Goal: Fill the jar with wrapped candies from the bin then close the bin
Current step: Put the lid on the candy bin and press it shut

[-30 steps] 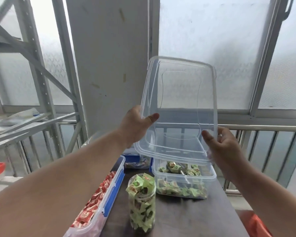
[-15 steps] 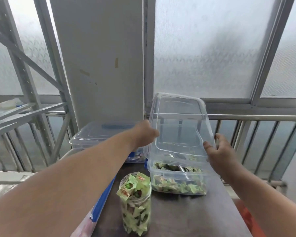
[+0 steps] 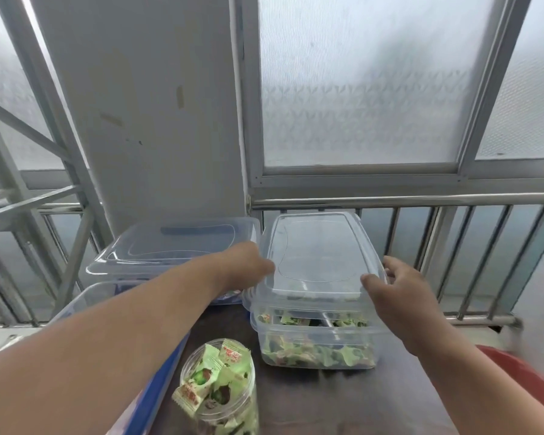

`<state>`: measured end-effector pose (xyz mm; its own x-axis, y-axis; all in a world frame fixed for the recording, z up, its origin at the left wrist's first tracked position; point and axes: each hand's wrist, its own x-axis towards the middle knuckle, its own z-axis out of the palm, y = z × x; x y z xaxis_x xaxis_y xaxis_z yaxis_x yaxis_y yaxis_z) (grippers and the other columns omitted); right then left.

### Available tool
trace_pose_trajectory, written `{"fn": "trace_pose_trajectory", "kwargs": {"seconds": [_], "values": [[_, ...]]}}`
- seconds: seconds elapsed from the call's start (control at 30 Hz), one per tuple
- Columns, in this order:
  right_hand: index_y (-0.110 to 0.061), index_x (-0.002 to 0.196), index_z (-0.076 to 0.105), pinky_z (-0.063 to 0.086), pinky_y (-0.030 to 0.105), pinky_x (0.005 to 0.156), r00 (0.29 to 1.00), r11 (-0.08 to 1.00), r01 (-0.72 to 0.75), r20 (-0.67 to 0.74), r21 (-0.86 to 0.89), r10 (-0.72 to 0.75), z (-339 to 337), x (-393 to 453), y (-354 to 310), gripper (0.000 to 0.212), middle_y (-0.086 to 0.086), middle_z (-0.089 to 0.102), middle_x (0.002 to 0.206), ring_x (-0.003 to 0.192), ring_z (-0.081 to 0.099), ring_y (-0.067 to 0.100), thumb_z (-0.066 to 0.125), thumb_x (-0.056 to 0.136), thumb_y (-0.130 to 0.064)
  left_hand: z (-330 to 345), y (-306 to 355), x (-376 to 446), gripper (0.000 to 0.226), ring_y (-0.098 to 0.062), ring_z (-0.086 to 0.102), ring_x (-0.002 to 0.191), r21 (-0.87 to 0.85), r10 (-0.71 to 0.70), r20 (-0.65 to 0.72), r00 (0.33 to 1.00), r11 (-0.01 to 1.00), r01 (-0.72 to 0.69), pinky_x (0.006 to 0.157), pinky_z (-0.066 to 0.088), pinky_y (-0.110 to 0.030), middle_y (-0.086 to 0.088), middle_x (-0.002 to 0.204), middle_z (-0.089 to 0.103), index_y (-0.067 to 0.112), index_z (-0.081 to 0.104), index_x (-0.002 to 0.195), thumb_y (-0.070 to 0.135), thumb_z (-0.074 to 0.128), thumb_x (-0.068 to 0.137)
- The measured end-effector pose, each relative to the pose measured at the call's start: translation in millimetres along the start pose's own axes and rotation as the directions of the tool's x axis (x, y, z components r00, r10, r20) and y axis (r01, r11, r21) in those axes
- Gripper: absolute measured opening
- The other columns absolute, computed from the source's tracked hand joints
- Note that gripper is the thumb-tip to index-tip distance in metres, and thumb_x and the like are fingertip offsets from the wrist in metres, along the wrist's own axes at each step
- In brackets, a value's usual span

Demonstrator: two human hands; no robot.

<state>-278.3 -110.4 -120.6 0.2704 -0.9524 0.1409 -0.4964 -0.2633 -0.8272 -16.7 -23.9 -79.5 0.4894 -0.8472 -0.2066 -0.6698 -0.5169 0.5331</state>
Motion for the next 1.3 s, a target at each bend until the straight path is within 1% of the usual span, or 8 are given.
{"fn": "trace_pose_trajectory", "kwargs": {"seconds": [0.1,0.2,0.27,0.4,0.7,0.93,1.07,1.3], "values": [[-0.018,0.152,0.045,0.043,0.043,0.111,0.998,0.995,0.021,-0.065,0.093,-0.015,1.6,-5.1,12.7,0.065,0.002,0.052,0.150,0.135,0.051,0.020,0.062,0.091,-0.032,4.2,5.0,0.7,0.027,-0.012,0.056,0.078,0.059,0.021,0.006,1.000,0.998,-0.021,0.063,0.042,-0.029,-0.001,0.096,0.059,0.008,0.061,0.118,0.034,0.056,0.111],[-0.024,0.152,0.047,0.042,0.042,0.114,0.992,0.948,0.033,-0.130,0.318,0.009,10.3,-15.4,29.3,0.060,-0.006,0.056,0.147,0.135,0.053,0.013,0.062,0.093,-0.028,6.1,6.4,-0.5,0.043,-0.016,0.062,0.094,0.046,0.084,0.028,0.996,0.995,-0.085,0.077,0.049,-0.031,-0.005,0.115,0.063,0.005,0.057,0.137,0.041,0.055,0.113],[-0.029,0.147,0.052,0.042,0.044,0.115,0.978,0.916,0.060,-0.209,0.397,0.027,20.6,-23.8,40.1,0.056,-0.012,0.058,0.143,0.133,0.054,0.011,0.059,0.092,-0.033,8.8,2.6,0.9,0.047,-0.024,0.065,0.106,-0.011,0.109,0.038,0.993,0.994,-0.108,0.094,0.053,-0.042,-0.011,0.126,0.067,0.006,0.063,0.129,0.048,0.058,0.110],[-0.031,0.141,0.056,0.043,0.048,0.114,0.963,0.865,0.118,-0.268,0.488,0.020,30.4,-29.9,50.8,0.050,-0.013,0.062,0.138,0.130,0.056,0.009,0.058,0.091,-0.039,10.7,-9.7,1.6,0.038,-0.023,0.053,0.097,-0.066,0.138,0.007,0.990,0.988,-0.137,0.091,0.048,-0.042,-0.004,0.110,0.054,0.022,0.059,0.098,0.059,0.066,0.103],[-0.026,0.145,0.056,0.037,0.025,0.110,0.961,0.867,0.247,-0.222,0.433,-0.163,27.0,-33.2,61.3,0.058,-0.018,0.057,0.143,0.134,0.047,-0.009,0.062,0.091,-0.046,14.3,-38.6,-15.0,0.044,-0.024,0.078,0.096,-0.295,0.189,-0.019,0.982,0.937,-0.186,0.087,0.065,-0.038,-0.010,0.117,0.078,0.016,0.072,0.122,0.053,0.078,0.097],[-0.022,0.128,0.069,0.042,0.029,0.113,0.937,0.858,0.312,-0.282,0.409,-0.207,30.6,-31.9,64.4,0.038,-0.009,0.063,0.140,0.135,0.053,0.002,0.060,0.093,-0.035,14.0,-48.5,-22.6,0.041,-0.019,0.081,0.085,-0.277,0.246,-0.026,0.969,0.929,-0.244,0.083,0.065,-0.031,-0.004,0.112,0.082,0.018,0.076,0.119,0.053,0.075,0.098],[-0.017,0.121,0.072,0.043,0.012,0.105,0.917,0.847,0.339,-0.344,0.409,-0.200,34.2,-32.9,59.6,0.022,-0.002,0.067,0.135,0.129,0.060,0.007,0.062,0.101,-0.022,14.3,-49.7,-19.0,0.051,-0.012,0.081,0.071,-0.245,0.260,-0.024,0.965,0.935,-0.258,0.074,0.062,-0.020,-0.002,0.108,0.083,0.014,0.071,0.132,0.054,0.072,0.100],[-0.013,0.122,0.072,0.044,0.003,0.098,0.885,0.851,0.391,-0.398,0.349,-0.243,28.3,-40.9,50.3,0.037,0.000,0.070,0.129,0.125,0.062,0.005,0.058,0.095,-0.033,11.8,-50.2,-18.6,0.066,-0.008,0.074,0.059,-0.207,0.269,-0.009,0.963,0.942,-0.265,0.081,0.066,-0.028,-0.003,0.083,0.082,0.013,0.057,0.152,0.055,0.069,0.103]]}}
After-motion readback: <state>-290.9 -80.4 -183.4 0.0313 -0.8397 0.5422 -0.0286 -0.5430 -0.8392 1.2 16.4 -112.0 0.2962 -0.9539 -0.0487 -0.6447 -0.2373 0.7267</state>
